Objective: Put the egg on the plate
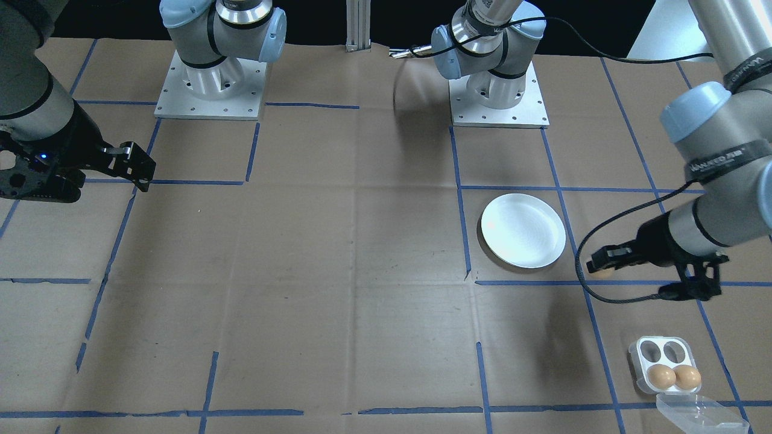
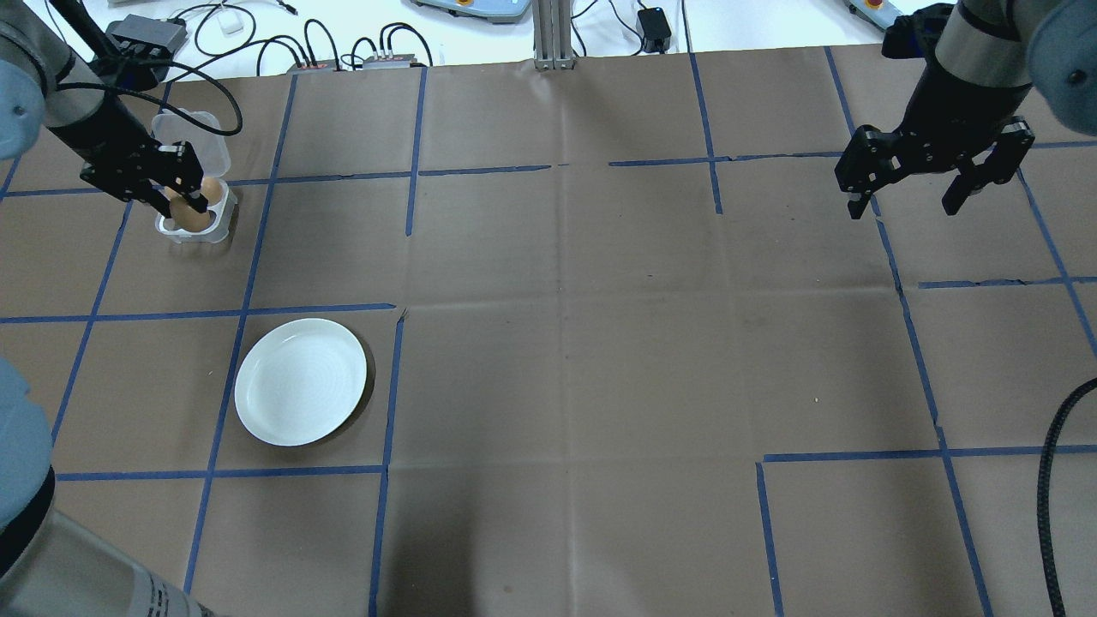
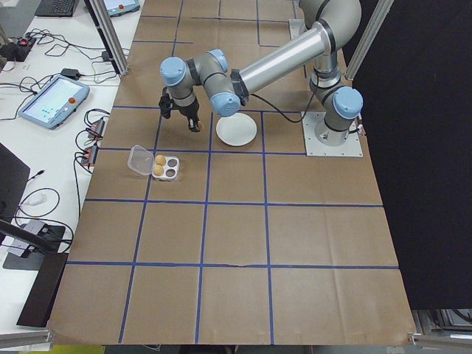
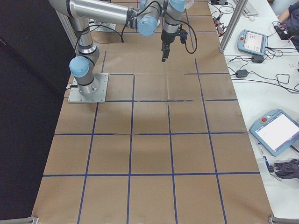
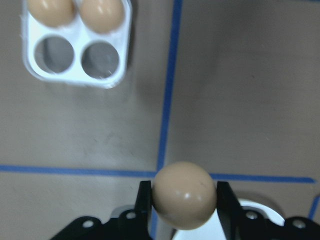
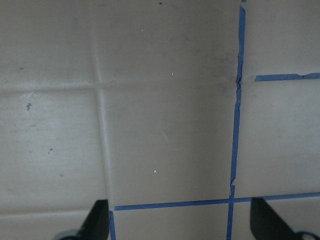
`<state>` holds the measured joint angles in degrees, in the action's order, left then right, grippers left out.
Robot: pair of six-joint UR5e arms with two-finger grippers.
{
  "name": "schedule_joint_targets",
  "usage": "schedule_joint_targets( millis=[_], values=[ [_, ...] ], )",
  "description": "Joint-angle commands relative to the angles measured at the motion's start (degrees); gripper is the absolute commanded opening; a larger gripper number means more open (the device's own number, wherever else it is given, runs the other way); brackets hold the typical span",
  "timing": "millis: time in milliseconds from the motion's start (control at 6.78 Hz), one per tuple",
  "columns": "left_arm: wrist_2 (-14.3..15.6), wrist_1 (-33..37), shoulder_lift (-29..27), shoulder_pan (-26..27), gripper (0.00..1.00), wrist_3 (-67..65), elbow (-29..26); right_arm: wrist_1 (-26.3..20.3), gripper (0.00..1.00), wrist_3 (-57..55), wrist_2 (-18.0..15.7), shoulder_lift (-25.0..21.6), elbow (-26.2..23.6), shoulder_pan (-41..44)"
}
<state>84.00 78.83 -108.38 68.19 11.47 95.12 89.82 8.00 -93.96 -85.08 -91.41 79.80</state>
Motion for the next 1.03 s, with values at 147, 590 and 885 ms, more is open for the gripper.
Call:
schedule_joint_targets(
  millis=[147,590,885],
  values=[
    [-1.82,-0.43,3.43,0.63,0.11,-5.40,12.62,0.00,1.00,0.00,0.00,0.00,0.00,0.00],
    [-3.32,-2.96,3.09,0.54,0.81,-5.22,14.65,0.00,1.00,0.00,0.00,0.00,0.00,0.00],
    [-2.80,-3.33,3.61,-0.07,0.99,-4.27,13.52,0.00,1.00,0.00,0.00,0.00,0.00,0.00]
  ],
)
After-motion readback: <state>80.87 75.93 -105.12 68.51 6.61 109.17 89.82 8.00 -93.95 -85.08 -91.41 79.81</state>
